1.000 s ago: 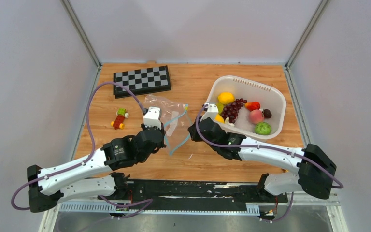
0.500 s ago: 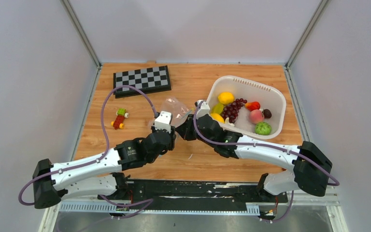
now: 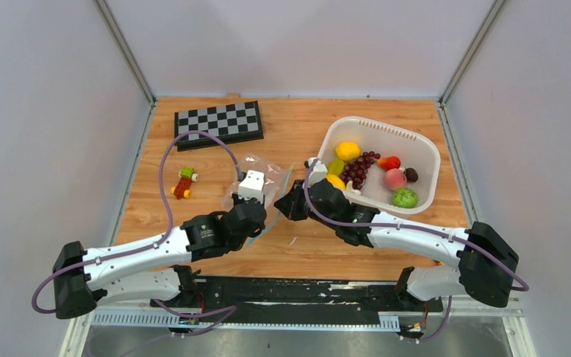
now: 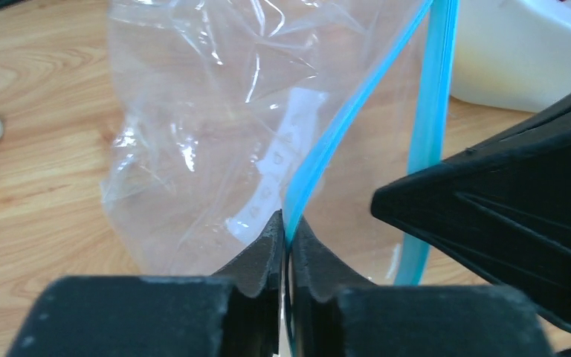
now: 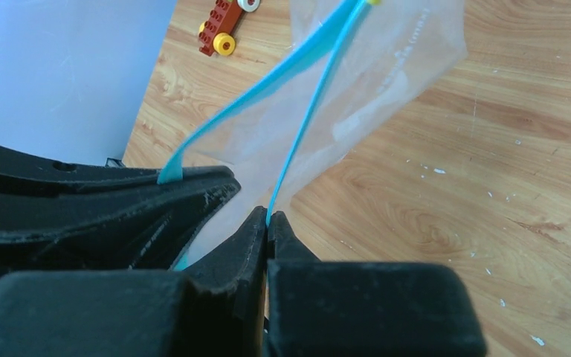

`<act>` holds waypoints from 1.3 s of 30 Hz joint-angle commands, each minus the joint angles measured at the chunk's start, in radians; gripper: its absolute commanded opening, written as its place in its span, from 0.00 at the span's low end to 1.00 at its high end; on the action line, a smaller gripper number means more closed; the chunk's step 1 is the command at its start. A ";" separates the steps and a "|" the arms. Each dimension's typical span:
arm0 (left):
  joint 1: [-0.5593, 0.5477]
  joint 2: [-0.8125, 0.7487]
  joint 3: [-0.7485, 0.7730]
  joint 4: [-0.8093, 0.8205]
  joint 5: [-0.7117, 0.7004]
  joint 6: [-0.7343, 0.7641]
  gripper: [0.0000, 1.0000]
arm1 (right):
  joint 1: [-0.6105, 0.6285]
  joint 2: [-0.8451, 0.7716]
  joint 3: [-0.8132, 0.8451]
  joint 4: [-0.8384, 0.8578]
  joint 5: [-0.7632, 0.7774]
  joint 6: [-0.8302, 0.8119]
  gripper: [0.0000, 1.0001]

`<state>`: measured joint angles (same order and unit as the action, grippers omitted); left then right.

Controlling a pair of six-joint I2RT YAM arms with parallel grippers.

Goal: Place the food in the zip-top bag and seal the zipper
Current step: Open the zipper of the food storage bag, then pick up the fake fruit from the bin.

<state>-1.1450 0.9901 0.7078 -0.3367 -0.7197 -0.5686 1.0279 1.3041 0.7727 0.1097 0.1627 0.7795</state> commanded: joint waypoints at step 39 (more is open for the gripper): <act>0.069 0.104 0.189 -0.337 0.045 -0.244 0.00 | -0.096 -0.337 0.195 -0.479 0.100 -0.418 0.63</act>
<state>-1.0870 1.1049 0.9012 -0.7403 -0.6792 -0.8413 0.9642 1.0744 0.9352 -0.3130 0.0883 0.4110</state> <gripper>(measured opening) 0.009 0.600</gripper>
